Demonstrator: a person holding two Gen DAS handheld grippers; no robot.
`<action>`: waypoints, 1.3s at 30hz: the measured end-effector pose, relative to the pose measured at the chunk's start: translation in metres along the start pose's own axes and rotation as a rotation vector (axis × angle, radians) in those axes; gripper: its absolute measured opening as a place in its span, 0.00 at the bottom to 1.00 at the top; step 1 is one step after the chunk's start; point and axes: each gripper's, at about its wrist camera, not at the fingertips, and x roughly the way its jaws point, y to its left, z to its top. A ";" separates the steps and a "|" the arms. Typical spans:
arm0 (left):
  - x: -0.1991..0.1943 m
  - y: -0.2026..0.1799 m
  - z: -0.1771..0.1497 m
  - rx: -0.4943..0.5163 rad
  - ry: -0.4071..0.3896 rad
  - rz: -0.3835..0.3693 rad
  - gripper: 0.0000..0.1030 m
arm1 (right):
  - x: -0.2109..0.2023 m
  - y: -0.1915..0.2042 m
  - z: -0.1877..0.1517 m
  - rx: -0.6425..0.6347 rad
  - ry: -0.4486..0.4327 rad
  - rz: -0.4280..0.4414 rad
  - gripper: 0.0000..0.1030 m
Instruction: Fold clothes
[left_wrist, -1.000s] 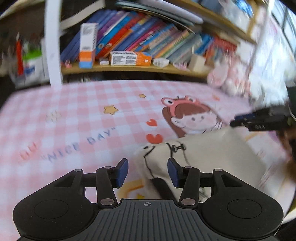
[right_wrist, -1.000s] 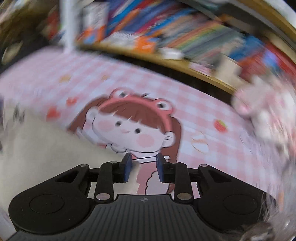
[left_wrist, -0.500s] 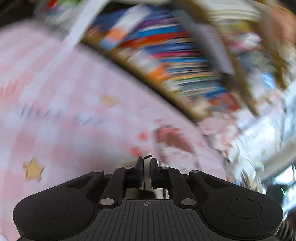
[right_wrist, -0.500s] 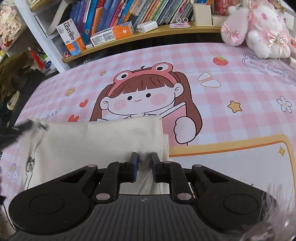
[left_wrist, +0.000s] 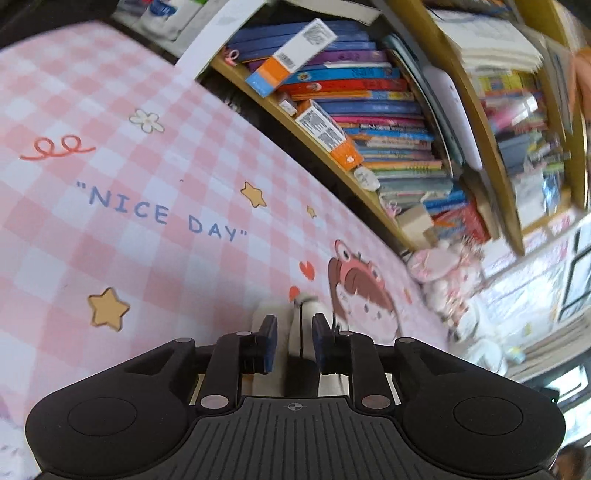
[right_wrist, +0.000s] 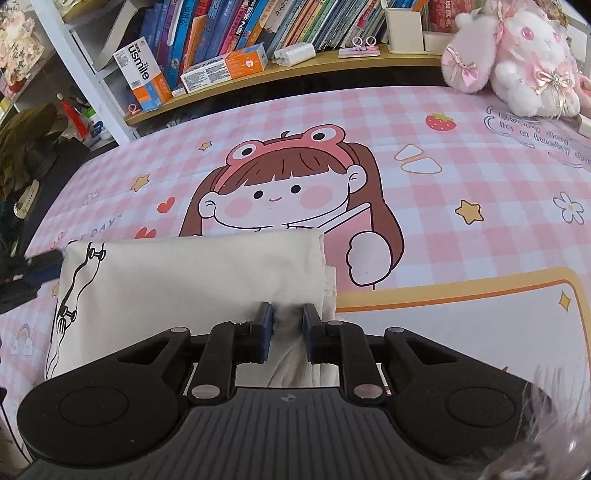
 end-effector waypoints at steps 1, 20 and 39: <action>0.000 -0.001 -0.003 0.006 0.011 0.001 0.20 | 0.000 -0.001 0.000 0.003 -0.002 0.002 0.16; 0.005 0.001 -0.018 -0.126 -0.053 0.068 0.08 | -0.002 -0.008 -0.001 -0.014 0.004 0.047 0.17; -0.024 -0.061 -0.068 0.229 -0.002 0.393 0.79 | -0.042 -0.041 -0.009 0.187 0.050 0.150 0.62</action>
